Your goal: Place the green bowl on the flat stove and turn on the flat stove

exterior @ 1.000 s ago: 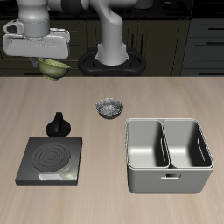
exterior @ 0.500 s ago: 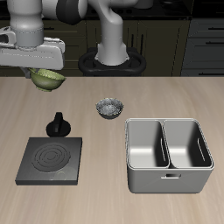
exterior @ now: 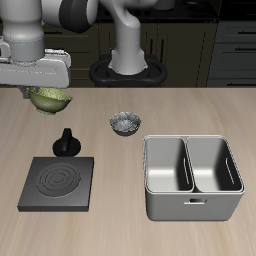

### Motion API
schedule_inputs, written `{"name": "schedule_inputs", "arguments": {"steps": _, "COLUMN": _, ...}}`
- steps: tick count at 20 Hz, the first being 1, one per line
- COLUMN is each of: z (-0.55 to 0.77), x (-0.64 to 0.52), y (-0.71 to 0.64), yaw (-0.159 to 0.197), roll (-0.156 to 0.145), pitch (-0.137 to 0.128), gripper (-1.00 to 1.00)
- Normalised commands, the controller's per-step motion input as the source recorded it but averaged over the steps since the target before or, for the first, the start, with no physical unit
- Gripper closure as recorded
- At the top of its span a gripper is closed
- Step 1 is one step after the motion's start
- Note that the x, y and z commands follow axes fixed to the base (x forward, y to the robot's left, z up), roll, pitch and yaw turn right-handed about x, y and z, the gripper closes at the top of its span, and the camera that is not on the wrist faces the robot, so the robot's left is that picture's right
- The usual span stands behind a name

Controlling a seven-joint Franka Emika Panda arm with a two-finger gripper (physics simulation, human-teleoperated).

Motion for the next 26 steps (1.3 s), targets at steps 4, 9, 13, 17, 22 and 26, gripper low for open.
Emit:
{"name": "schedule_inputs", "arguments": {"steps": 4, "z": -0.06, "x": 0.41, "y": -0.09, "yaw": -0.014, "roll": -0.016, "pitch": 0.019, "gripper": 1.0}}
{"name": "schedule_inputs", "arguments": {"steps": 9, "z": -0.13, "x": 0.27, "y": 0.15, "yaw": 0.014, "roll": 0.085, "pitch": 0.01, "gripper": 1.0}}
{"name": "schedule_inputs", "arguments": {"steps": 13, "z": -0.14, "x": 0.13, "y": 0.04, "yaw": -0.013, "roll": -0.002, "pitch": 0.022, "gripper": 1.0}}
{"name": "schedule_inputs", "arguments": {"steps": 17, "z": -0.2, "x": 0.02, "y": -0.03, "yaw": 0.014, "roll": 0.01, "pitch": 0.013, "gripper": 1.0}}
{"name": "schedule_inputs", "arguments": {"steps": 22, "z": -0.35, "x": -0.01, "y": -0.03, "yaw": 0.002, "roll": -0.01, "pitch": 0.033, "gripper": 1.0}}
{"name": "schedule_inputs", "arguments": {"steps": 26, "z": -0.41, "x": 0.01, "y": -0.05, "yaw": 0.001, "roll": -0.001, "pitch": 0.042, "gripper": 1.0}}
